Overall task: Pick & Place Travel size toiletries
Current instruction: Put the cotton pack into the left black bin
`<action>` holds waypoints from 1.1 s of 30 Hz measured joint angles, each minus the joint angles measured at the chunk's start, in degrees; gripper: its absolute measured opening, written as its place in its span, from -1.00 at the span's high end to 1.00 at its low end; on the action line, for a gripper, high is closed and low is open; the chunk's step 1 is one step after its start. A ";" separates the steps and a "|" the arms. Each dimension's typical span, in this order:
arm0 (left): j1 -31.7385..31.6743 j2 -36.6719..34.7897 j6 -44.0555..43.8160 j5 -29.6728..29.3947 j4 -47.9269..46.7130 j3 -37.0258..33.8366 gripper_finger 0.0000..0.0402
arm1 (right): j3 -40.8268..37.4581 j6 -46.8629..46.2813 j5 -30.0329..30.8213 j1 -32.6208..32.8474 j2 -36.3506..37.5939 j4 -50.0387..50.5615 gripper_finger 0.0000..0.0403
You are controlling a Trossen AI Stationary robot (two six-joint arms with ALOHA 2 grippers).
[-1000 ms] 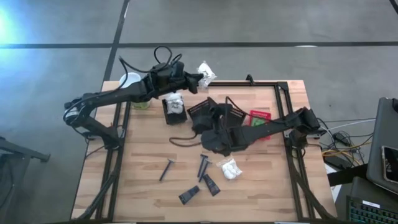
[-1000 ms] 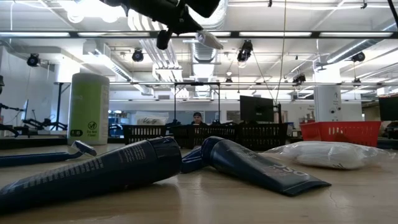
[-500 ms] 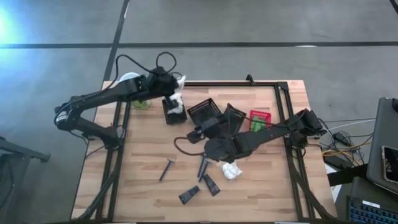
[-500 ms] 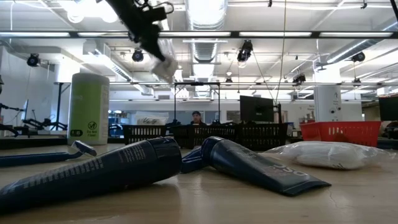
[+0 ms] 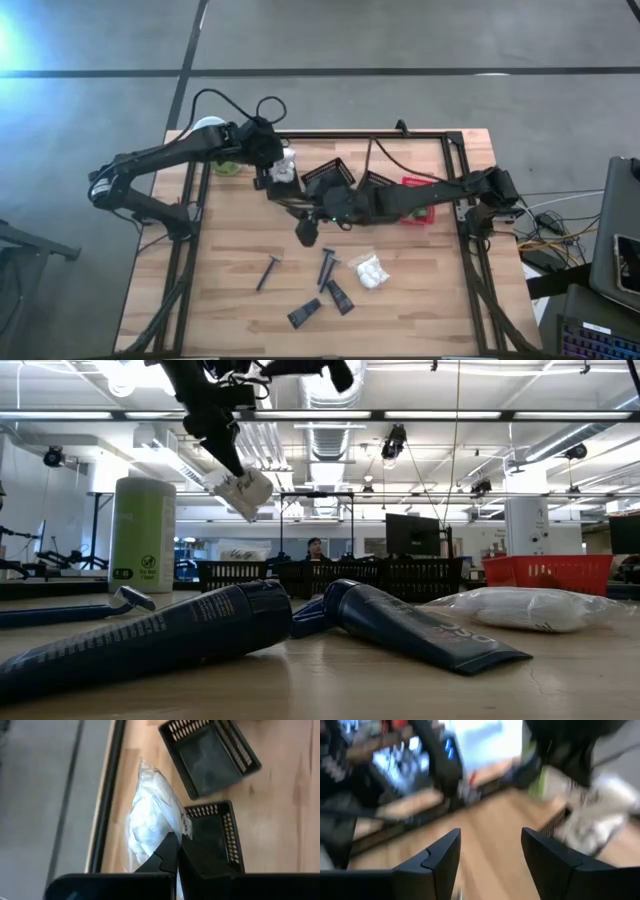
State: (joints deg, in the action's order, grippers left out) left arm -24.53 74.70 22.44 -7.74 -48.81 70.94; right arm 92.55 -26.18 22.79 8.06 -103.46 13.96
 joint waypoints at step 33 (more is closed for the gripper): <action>-1.10 24.50 13.71 -1.39 -16.84 15.14 1.00 | -7.73 -18.09 11.91 0.60 16.75 34.23 0.81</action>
State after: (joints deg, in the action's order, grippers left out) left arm -25.63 99.20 36.15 -9.14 -65.65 86.08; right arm 84.82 -44.27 34.70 8.66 -86.72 48.19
